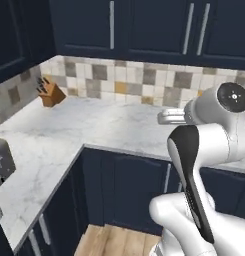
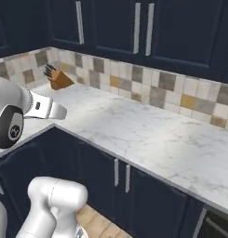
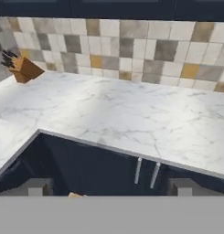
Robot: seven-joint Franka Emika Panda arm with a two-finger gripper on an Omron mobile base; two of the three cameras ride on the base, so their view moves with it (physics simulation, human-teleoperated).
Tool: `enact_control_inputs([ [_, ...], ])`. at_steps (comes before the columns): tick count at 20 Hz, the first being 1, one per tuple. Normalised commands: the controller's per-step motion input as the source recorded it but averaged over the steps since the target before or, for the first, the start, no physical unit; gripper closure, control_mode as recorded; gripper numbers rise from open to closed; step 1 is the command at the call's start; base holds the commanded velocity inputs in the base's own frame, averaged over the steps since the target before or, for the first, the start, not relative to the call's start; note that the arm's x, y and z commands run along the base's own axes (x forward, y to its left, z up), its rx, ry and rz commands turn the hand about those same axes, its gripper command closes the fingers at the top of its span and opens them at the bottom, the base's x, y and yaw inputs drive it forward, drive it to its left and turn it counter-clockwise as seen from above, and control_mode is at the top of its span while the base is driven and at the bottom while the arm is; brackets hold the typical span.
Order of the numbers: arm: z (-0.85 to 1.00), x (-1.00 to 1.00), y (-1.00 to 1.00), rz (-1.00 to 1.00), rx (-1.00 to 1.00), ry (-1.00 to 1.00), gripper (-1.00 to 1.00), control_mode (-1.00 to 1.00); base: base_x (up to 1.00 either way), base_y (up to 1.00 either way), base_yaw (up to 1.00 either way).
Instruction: Grab the spray bottle from the cabinet, then place it next to the cutting board for sanitizing. Then grab the dish brush from the countertop next to the sink and place it next to the cutting board.
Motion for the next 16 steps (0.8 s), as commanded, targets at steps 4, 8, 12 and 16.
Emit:
enact_control_inputs([
  [4,0.0,0.0,0.0,0.0,0.0,0.0,-1.0,1.0,0.0,-1.0,-0.63],
  [8,0.0,0.0,0.0,0.0,0.0,0.0,-1.0,1.0,0.0,-1.0,-0.63],
  [12,0.0,0.0,0.0,0.0,0.0,0.0,-1.0,1.0,0.03,-1.0,-0.5],
  [16,0.0,0.0,0.0,0.0,0.0,0.0,-1.0,1.0,0.07,-1.0,-0.01],
])
